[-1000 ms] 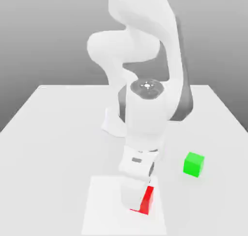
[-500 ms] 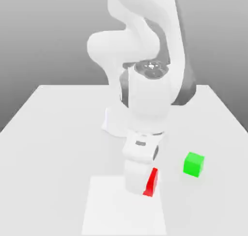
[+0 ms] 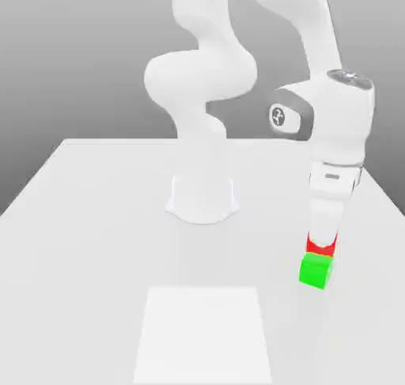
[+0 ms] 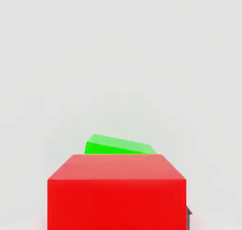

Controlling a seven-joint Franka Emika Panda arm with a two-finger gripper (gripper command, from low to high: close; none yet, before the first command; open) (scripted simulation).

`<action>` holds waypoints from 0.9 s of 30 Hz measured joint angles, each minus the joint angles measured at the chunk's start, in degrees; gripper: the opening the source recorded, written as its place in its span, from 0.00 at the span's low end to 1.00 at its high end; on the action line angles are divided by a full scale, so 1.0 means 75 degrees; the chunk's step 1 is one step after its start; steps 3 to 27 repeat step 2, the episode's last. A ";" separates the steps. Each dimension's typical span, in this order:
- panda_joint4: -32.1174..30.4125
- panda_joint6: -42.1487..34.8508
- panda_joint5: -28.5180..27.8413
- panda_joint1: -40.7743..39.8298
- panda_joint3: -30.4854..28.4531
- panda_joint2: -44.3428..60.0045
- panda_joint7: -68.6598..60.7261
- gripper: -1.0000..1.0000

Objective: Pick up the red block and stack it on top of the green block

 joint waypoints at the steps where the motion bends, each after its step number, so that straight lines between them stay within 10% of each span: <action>1: 0.0000 0.0000 0.0000 -0.0025 0.0000 0.0000 0.0000 1.00; 27: 0.0000 0.0000 0.0000 -0.0032 0.0000 0.0000 0.0000 1.00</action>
